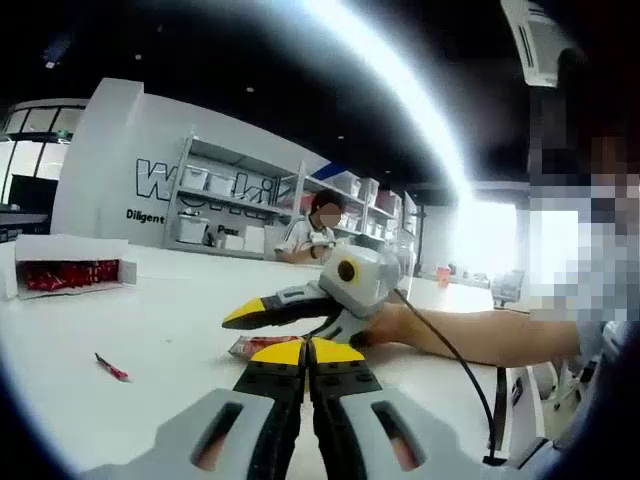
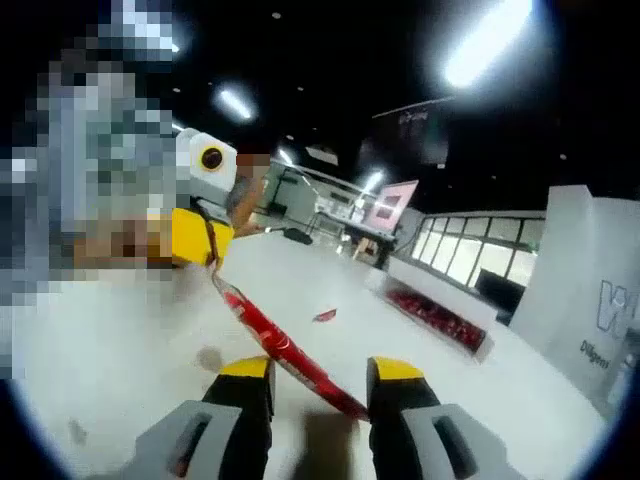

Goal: Tear open the coffee pouch, take out the coffee, and pour the coffee from the pouch into the cup

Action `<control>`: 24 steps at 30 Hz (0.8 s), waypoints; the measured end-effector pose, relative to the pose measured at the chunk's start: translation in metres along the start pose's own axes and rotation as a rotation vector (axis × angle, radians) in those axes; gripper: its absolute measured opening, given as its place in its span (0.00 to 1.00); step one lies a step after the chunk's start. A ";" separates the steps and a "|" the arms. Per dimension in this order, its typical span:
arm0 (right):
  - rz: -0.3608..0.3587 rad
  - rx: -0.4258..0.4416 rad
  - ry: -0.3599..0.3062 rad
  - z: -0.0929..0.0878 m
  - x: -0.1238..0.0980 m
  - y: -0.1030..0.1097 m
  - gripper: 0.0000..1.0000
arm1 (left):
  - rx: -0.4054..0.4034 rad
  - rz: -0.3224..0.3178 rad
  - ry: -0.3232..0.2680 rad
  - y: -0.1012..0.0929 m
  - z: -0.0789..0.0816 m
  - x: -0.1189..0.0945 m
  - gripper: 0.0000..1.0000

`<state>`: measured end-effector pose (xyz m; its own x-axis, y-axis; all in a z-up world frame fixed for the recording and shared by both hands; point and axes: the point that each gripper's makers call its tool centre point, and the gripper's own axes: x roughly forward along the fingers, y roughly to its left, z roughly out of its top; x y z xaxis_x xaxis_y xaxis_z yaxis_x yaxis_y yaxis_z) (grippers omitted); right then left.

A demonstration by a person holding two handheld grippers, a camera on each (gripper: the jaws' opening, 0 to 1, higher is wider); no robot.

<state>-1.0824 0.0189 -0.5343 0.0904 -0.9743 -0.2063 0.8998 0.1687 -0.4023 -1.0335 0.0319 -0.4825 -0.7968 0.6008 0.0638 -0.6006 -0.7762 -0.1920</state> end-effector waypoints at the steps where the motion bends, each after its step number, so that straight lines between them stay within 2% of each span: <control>1: -0.005 -0.013 0.012 -0.001 0.001 0.000 0.31 | -0.028 -0.005 -0.015 0.001 0.002 -0.001 0.04; 3: -0.002 -0.047 0.024 -0.001 0.002 0.002 0.27 | -0.078 -0.008 -0.044 0.003 0.007 -0.003 0.04; 7: 0.005 -0.035 0.006 0.002 -0.001 0.002 0.23 | -0.150 0.002 -0.079 0.010 0.012 -0.007 0.04; 10: 0.004 -0.041 0.011 0.001 -0.001 0.000 0.22 | -0.131 0.015 -0.067 0.009 0.010 -0.005 0.04; 14: 0.005 -0.045 0.014 0.000 -0.001 0.001 0.20 | -0.054 0.045 -0.067 0.014 0.011 -0.003 0.05; 20: 0.027 -0.043 0.001 0.003 -0.001 0.005 0.18 | 0.000 0.079 -0.061 0.015 0.008 -0.003 0.09; 24: 0.053 0.018 -0.018 0.005 -0.003 0.008 0.18 | 0.012 0.092 -0.066 0.018 0.010 -0.004 0.09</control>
<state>-1.0734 0.0220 -0.5324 0.1455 -0.9666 -0.2112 0.9009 0.2176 -0.3754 -1.0421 0.0135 -0.4760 -0.8512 0.5129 0.1111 -0.5248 -0.8302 -0.1881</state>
